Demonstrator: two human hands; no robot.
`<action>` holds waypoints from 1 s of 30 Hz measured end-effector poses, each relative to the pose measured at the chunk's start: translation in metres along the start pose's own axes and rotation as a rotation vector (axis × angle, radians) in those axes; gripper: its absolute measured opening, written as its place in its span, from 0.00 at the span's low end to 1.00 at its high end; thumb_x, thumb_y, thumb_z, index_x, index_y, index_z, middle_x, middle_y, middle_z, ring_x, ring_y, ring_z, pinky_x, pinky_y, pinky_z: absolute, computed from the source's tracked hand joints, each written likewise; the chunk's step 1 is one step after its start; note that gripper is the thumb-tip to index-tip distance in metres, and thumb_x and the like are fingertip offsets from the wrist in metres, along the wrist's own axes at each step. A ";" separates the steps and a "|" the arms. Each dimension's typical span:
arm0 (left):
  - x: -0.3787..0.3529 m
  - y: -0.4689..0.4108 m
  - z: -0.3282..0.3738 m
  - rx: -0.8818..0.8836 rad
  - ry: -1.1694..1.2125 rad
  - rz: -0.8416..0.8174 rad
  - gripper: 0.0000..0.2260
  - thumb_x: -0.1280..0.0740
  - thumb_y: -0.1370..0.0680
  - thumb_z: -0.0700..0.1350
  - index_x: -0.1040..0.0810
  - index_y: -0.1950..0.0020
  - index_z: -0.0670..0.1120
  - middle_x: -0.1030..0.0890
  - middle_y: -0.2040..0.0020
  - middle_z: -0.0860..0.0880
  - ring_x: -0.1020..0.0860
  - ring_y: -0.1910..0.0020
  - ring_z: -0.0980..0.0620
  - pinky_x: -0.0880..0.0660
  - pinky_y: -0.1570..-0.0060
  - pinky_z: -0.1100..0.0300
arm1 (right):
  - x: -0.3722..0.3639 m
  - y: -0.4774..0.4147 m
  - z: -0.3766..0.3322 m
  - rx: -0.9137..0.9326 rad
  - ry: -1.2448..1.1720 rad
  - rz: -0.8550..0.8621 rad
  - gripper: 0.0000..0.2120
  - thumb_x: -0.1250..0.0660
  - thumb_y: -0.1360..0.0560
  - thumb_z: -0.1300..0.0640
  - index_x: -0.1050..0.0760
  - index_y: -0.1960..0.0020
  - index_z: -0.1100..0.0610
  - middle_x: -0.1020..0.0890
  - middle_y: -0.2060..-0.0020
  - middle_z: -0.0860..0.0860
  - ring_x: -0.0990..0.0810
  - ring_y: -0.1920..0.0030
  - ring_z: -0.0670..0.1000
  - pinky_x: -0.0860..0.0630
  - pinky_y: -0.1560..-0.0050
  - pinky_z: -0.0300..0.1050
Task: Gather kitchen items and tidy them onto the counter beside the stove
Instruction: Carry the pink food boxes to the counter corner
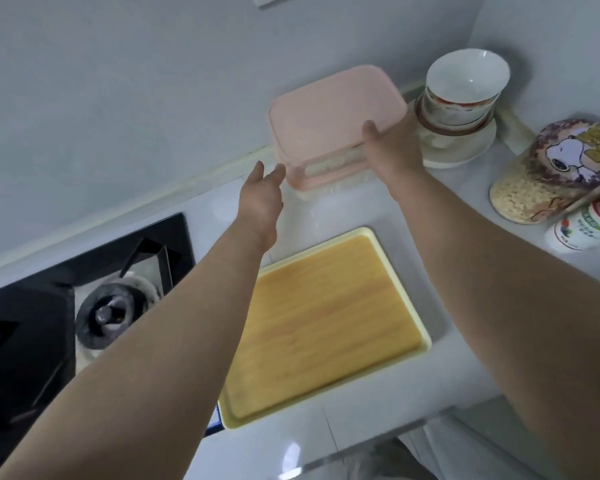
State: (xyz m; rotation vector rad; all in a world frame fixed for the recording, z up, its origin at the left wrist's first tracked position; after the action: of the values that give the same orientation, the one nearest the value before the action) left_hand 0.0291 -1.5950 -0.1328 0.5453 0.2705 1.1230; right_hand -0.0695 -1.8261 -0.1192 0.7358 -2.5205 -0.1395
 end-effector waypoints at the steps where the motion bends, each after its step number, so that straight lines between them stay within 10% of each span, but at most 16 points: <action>1: 0.007 0.009 -0.003 -0.014 0.015 0.028 0.29 0.35 0.21 0.49 0.40 0.21 0.52 0.34 0.23 0.49 0.31 0.28 0.45 0.38 0.26 0.47 | 0.003 0.014 0.000 0.008 0.012 0.033 0.38 0.38 0.20 0.47 0.52 0.21 0.63 0.33 0.25 0.58 0.31 0.28 0.56 0.34 0.30 0.45; 6: 0.070 0.104 -0.028 -0.106 0.139 0.165 0.23 0.37 0.21 0.45 0.31 0.25 0.51 0.29 0.26 0.43 0.30 0.28 0.45 0.34 0.27 0.49 | -0.012 0.144 -0.007 0.104 -0.078 0.093 0.16 0.41 0.18 0.53 0.27 0.35 0.59 0.20 0.42 0.54 0.24 0.39 0.56 0.34 0.43 0.43; 12: 0.214 0.279 -0.090 -0.119 0.352 0.432 0.17 0.33 0.21 0.42 0.24 0.31 0.47 0.17 0.42 0.49 0.20 0.41 0.53 0.26 0.37 0.57 | -0.094 0.355 -0.021 0.097 -0.401 -0.413 0.11 0.37 0.25 0.56 0.24 0.66 0.49 0.29 0.66 0.48 0.30 0.61 0.52 0.43 0.48 0.46; 13: 0.239 0.311 -0.102 -0.103 0.389 0.492 0.16 0.32 0.21 0.41 0.22 0.34 0.46 0.16 0.44 0.48 0.19 0.43 0.52 0.25 0.39 0.58 | -0.102 0.389 -0.025 0.081 -0.412 -0.481 0.12 0.36 0.26 0.56 0.39 0.49 0.56 0.30 0.68 0.53 0.27 0.61 0.64 0.46 0.45 0.51; 14: 0.261 0.342 -0.117 -0.085 0.436 0.546 0.14 0.32 0.21 0.40 0.21 0.36 0.45 0.16 0.46 0.46 0.18 0.44 0.51 0.24 0.41 0.58 | -0.109 0.420 -0.028 0.084 -0.408 -0.537 0.13 0.36 0.26 0.57 0.40 0.64 0.54 0.31 0.67 0.54 0.31 0.62 0.54 0.41 0.49 0.46; 17: 0.332 0.455 -0.164 -0.082 0.542 0.717 0.12 0.32 0.22 0.39 0.20 0.39 0.46 0.16 0.49 0.48 0.18 0.46 0.52 0.23 0.42 0.59 | -0.138 0.547 -0.038 0.159 -0.368 -0.796 0.10 0.36 0.24 0.56 0.20 0.48 0.57 0.18 0.53 0.53 0.19 0.48 0.52 0.24 0.37 0.54; 21: 0.403 0.583 -0.221 -0.148 0.661 0.934 0.11 0.33 0.21 0.38 0.20 0.39 0.44 0.16 0.48 0.47 0.18 0.46 0.52 0.23 0.43 0.59 | -0.151 0.708 -0.049 0.276 -0.325 -1.034 0.19 0.37 0.21 0.55 0.26 0.31 0.58 0.18 0.40 0.50 0.22 0.36 0.49 0.26 0.34 0.55; 24: 0.446 0.673 -0.258 -0.220 0.759 1.095 0.12 0.34 0.21 0.36 0.21 0.38 0.42 0.16 0.51 0.47 0.18 0.49 0.51 0.23 0.44 0.59 | -0.160 0.822 -0.051 0.415 -0.262 -1.239 0.11 0.39 0.21 0.54 0.21 0.46 0.56 0.18 0.55 0.51 0.19 0.52 0.48 0.22 0.47 0.47; 26: 0.473 0.739 -0.285 -0.238 0.804 1.227 0.12 0.34 0.21 0.37 0.22 0.39 0.43 0.16 0.51 0.47 0.18 0.50 0.51 0.24 0.45 0.60 | -0.167 0.904 -0.048 0.481 -0.235 -1.402 0.13 0.41 0.20 0.55 0.34 0.62 0.45 0.32 0.68 0.41 0.32 0.67 0.40 0.35 0.65 0.33; 30: 0.513 0.829 -0.334 -0.257 0.878 1.408 0.12 0.34 0.22 0.38 0.21 0.39 0.45 0.17 0.48 0.48 0.18 0.47 0.52 0.24 0.38 0.55 | -0.174 1.031 -0.034 0.574 -0.169 -1.657 0.07 0.41 0.18 0.53 0.35 0.53 0.45 0.36 0.65 0.39 0.35 0.66 0.39 0.37 0.63 0.31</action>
State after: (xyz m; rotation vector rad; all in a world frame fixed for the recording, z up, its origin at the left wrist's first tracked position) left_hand -0.5572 -0.7713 0.0687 -0.1311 0.5017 2.7128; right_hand -0.4172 -0.8579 0.0733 2.8657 -1.3472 -0.0106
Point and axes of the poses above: each hand's wrist, its own y-axis away from the middle knuckle, its own x-axis out of the back of the hand, z = x × y, the point moved 9 cm from there along -y, towards the middle knuckle
